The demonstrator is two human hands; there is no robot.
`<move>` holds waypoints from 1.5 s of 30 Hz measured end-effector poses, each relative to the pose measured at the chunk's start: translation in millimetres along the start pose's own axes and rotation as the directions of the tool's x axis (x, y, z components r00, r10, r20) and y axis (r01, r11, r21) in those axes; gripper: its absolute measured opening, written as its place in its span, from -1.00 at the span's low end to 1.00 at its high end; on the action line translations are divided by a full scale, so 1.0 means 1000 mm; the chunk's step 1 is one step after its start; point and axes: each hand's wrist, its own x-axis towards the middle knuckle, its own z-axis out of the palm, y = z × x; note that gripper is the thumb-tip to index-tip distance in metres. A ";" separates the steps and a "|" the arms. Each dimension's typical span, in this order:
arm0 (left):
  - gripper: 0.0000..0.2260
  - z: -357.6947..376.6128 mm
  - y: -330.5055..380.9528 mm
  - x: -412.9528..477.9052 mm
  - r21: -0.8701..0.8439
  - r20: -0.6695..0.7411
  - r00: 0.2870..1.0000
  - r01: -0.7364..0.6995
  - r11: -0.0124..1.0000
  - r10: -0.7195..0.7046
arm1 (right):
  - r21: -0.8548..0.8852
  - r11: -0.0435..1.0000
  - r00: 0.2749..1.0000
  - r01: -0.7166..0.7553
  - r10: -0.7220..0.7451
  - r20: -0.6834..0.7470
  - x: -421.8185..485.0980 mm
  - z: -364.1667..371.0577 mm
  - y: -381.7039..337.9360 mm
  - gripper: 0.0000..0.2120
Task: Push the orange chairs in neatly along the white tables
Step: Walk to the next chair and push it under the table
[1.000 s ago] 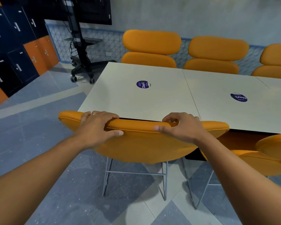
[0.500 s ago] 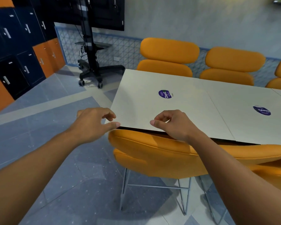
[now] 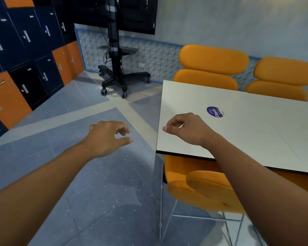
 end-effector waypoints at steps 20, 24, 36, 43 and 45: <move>-0.70 -0.001 -0.165 0.272 -0.038 0.163 0.984 0.080 0.996 -0.073 | 0.096 0.989 0.991 -0.108 0.099 0.089 0.314 0.075 0.027 -0.73; -0.70 -0.004 -0.187 0.340 -0.057 0.180 0.981 0.081 0.995 -0.070 | 0.073 0.988 0.987 -0.133 0.125 0.104 0.378 0.069 0.041 -0.70; -0.71 -0.005 -0.243 0.519 -0.075 0.237 0.971 0.004 0.997 0.014 | 0.039 0.974 0.975 -0.222 0.220 0.041 0.521 0.055 0.083 -0.71; -0.70 -0.005 -0.297 0.654 -0.124 0.271 0.958 -0.063 0.990 0.094 | 0.012 0.964 0.963 -0.266 0.267 -0.031 0.634 0.050 0.097 -0.70; -0.71 -0.009 -0.312 0.692 -0.135 0.280 0.953 -0.078 0.988 0.113 | 0.007 0.958 0.957 -0.288 0.288 -0.039 0.670 0.049 0.097 -0.68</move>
